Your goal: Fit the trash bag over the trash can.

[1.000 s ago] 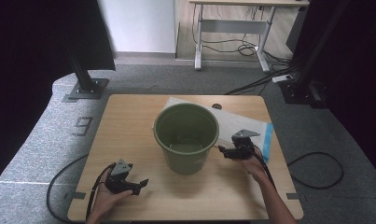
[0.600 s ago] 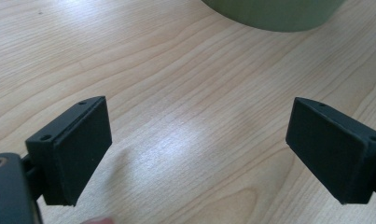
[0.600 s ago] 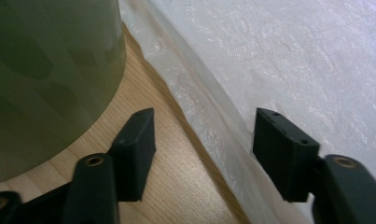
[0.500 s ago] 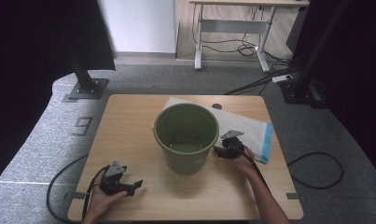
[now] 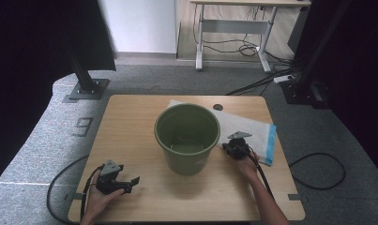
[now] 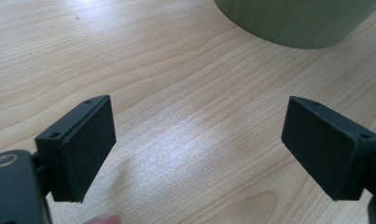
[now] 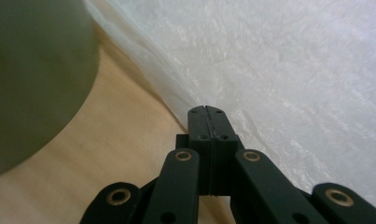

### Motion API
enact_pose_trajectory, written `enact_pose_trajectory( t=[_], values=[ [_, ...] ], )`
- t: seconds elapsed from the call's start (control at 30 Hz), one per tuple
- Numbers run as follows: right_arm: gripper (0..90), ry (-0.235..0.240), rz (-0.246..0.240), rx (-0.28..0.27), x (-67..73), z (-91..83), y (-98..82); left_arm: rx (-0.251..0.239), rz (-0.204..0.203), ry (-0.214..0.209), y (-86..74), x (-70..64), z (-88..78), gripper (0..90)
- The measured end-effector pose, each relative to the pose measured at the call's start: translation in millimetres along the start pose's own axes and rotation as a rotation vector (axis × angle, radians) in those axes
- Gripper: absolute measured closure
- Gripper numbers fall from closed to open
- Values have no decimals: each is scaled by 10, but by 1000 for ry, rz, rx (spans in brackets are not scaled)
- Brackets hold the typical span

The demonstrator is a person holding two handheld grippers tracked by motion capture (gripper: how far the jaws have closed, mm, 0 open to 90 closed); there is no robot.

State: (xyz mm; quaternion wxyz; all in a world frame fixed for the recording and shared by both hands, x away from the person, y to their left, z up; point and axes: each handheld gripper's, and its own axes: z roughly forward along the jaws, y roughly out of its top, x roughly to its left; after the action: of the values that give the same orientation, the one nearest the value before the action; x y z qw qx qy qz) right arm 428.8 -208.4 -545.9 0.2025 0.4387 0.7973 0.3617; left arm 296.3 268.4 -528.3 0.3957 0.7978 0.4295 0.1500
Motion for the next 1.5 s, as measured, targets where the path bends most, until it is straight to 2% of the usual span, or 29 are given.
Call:
enact_pose_trajectory(
  t=[0.07,0.1,0.13,0.27,0.3,0.33,0.4,0.43,0.5,0.63,0.77,0.8,0.83,0.87,0.93,0.97,1.0,1.03,1.07,1.1,1.13,1.33,1.4,1.5],
  values=[
    [889,-6,9,-17,2,-143,-95,2,2,0,0,-5,-3,101],
    [889,-6,9,-17,2,-143,-95,2,2,0,0,-5,-3,101],
    [889,0,17,-36,4,-315,-222,1,0,-2,1,-6,-1,101],
    [889,10,29,-59,33,-656,-525,8,2,-1,-1,-14,11,109],
    [889,10,29,-59,33,-656,-525,8,2,-1,-1,-14,11,109],
    [889,13,20,-56,43,-791,-670,11,0,1,1,-20,21,110],
    [889,5,2,-45,41,-902,-795,16,3,3,5,-29,33,110],
    [889,5,2,-45,41,-902,-795,16,3,3,5,-29,33,110],
    [889,-1,25,-47,14,-1054,-934,22,5,-2,11,-52,62,110],
    [884,-6,23,-48,30,-1140,-979,31,11,-2,20,-74,91,110],
    [612,-36,-3,-124,124,-1199,-856,37,10,4,31,-80,121,114],
    [492,-35,-15,-156,166,-1163,-716,38,9,6,29,-82,124,118],
    [492,-35,-15,-156,166,-1163,-716,39,9,6,26,-84,127,118],
    [398,-7,-14,-164,195,-1055,-558,40,9,7,19,-93,128,118],
    [358,18,-26,-151,222,-898,-409,41,12,9,18,-100,127,120],
    [358,18,-26,-151,222,-898,-409,41,12,9,18,-100,127,122],
    [334,24,-24,-136,246,-735,-294,41,12,11,19,-98,125,123],
    [328,29,-21,-127,260,-662,-249,40,9,11,20,-93,125,123],
    [328,29,-21,-127,260,-662,-249,39,6,12,21,-86,126,123],
    [322,26,-17,-120,284,-542,-185,41,5,15,20,-74,130,125],
    [322,26,-13,-109,295,-494,-168,41,4,14,19,-69,133,126],
    [330,21,-6,-58,324,-308,-188,41,6,15,14,-52,123,126],
    [370,4,-12,-48,353,-234,-208,39,2,17,14,-42,122,128],
    [414,-8,8,-49,349,-176,-207,43,3,19,11,-42,128,129]
  ],
)
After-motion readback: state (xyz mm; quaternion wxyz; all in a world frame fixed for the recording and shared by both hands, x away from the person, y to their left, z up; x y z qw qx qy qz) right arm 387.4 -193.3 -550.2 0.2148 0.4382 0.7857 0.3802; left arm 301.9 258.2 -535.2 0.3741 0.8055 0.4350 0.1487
